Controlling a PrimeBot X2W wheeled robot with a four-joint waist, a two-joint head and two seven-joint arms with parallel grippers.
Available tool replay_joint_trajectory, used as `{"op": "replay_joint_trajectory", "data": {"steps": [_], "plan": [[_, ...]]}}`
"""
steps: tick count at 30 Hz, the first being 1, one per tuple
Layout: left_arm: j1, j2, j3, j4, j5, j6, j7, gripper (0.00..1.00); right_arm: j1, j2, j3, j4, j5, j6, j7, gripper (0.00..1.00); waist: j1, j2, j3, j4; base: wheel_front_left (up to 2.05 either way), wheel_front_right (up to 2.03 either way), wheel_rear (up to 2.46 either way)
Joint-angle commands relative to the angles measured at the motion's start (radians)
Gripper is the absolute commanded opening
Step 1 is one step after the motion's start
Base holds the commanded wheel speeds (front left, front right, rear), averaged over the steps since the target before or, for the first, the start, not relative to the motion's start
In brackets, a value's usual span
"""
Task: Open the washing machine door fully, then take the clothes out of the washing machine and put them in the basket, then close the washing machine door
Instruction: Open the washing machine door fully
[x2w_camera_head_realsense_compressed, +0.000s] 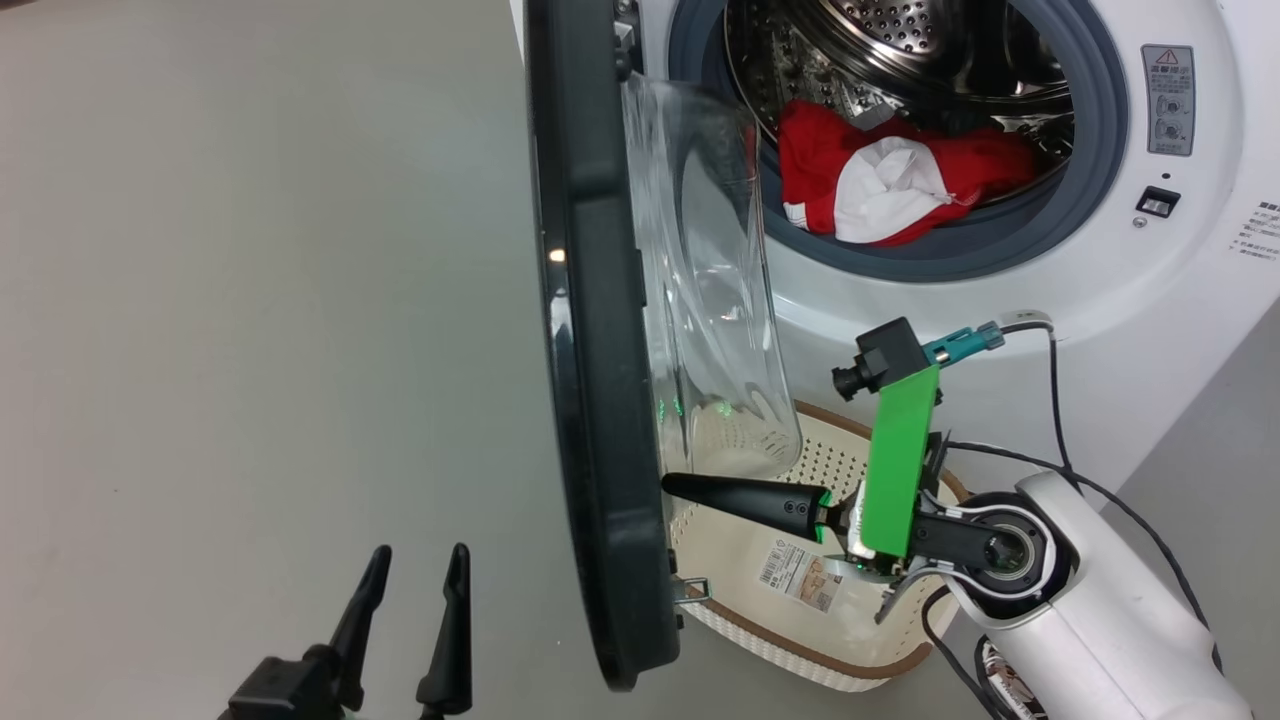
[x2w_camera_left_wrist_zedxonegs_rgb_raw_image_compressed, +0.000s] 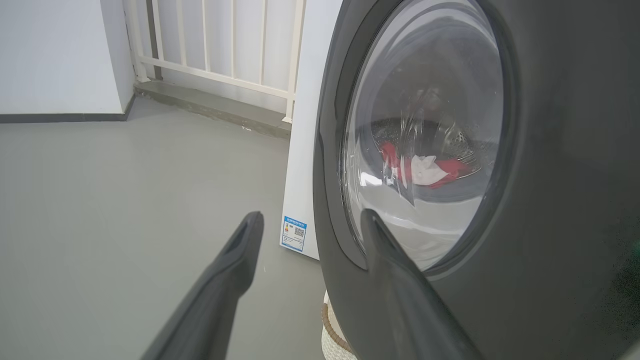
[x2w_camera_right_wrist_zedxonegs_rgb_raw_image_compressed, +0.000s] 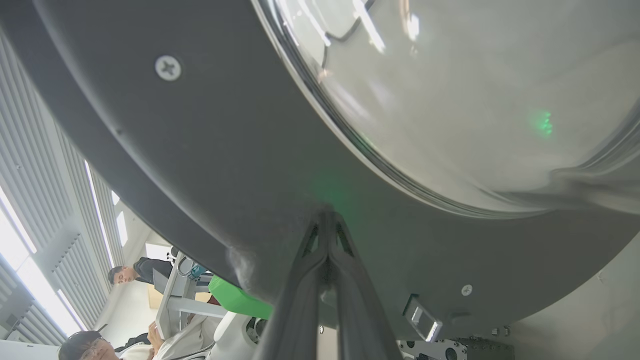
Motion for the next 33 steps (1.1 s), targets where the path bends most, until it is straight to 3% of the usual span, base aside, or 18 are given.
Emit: {"op": "replay_joint_trajectory", "data": {"steps": [1,33], "plan": [[-0.005,0.009,0.038,-0.029,-0.002,0.011,-0.012,1.0,-0.015,0.03,0.02,-0.027,-0.015,0.008,0.007,0.0,0.0,0.0,0.002,0.002,0.0,0.0,0.0],[0.014,0.009,0.052,-0.056,-0.013,0.033,-0.012,1.0,-0.053,0.084,0.07,-0.004,0.0,0.008,-0.002,0.0,0.0,0.0,0.017,0.012,0.0,0.0,0.0]]}}
